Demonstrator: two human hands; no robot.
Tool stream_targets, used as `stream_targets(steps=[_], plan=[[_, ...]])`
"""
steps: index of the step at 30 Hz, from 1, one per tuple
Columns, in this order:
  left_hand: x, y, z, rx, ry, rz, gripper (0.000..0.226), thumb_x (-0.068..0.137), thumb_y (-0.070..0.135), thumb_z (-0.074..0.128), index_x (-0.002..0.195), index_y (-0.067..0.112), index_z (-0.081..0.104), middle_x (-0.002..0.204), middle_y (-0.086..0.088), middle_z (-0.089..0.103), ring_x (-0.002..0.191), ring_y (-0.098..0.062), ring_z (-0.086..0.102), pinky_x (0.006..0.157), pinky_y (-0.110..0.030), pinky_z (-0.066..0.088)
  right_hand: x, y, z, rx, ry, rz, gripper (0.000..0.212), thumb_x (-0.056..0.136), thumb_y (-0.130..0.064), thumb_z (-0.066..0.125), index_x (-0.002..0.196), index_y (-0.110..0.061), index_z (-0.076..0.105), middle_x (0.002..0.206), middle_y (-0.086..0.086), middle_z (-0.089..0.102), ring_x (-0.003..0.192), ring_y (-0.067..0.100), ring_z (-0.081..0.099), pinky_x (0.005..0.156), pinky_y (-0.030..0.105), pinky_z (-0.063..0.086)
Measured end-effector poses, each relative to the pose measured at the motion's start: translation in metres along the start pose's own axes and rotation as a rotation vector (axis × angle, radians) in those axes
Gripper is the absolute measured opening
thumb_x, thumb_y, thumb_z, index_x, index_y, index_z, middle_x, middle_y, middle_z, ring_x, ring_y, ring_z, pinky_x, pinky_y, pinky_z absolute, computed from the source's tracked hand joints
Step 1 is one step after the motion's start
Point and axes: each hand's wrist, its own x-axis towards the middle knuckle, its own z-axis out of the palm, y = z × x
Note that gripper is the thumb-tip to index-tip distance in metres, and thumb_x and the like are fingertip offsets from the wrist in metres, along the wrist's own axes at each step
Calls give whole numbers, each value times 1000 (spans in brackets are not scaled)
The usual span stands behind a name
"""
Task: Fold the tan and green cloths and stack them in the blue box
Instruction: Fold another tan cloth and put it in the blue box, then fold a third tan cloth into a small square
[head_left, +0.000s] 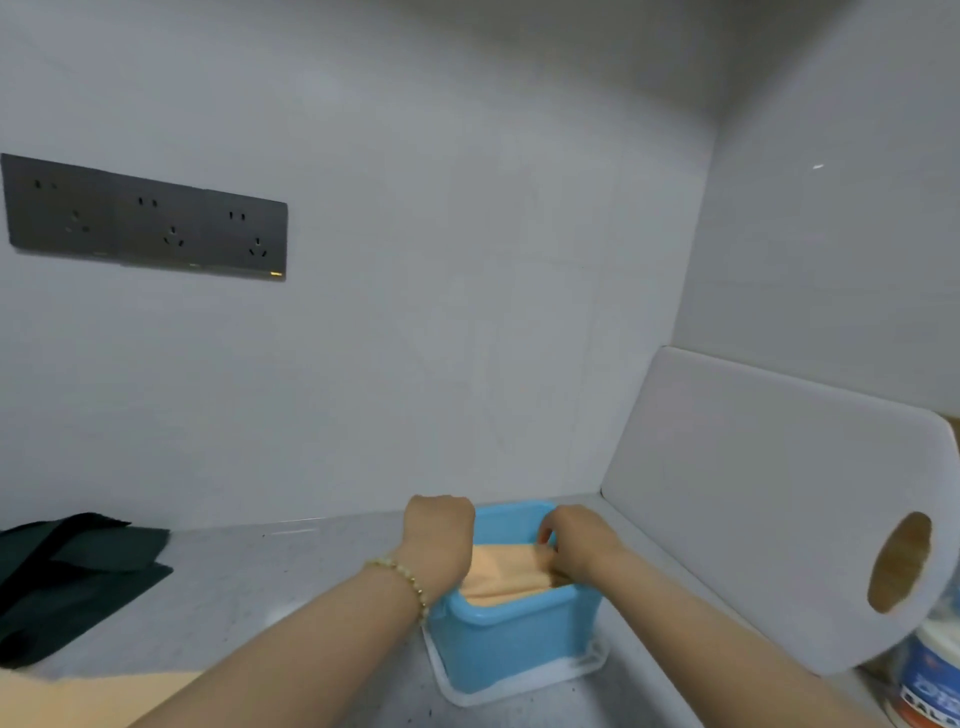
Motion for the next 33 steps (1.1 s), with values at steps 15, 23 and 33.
stream_targets(steps=[15, 23, 33], plan=[[35, 31, 32, 150, -111, 10, 17, 95, 4, 46, 101, 12, 59, 104, -1, 61, 97, -16, 57, 89, -29, 27, 20, -19, -2, -237, -136, -51, 35, 92, -3, 46, 126, -3, 56, 132, 17, 54, 121, 30, 52, 99, 32, 38], [-41, -69, 35, -194, 416, -18, 37, 97, 48, 35, 124, 33, 56, 138, 10, 49, 128, -13, 36, 100, -28, 22, -29, -39, -25, 309, 407, -236, 8, 85, -18, 61, 88, -25, 63, 97, -11, 56, 93, 10, 54, 70, 20, 32], [-209, -285, 114, 10, -22, -533, 58, 98, 55, 10, 152, 34, 4, 161, 1, -6, 147, -26, -9, 116, -49, -9, -100, -211, 57, 487, 81, -633, 30, 94, -33, 53, 122, -22, 58, 142, -4, 42, 130, 12, 42, 106, 25, 33]])
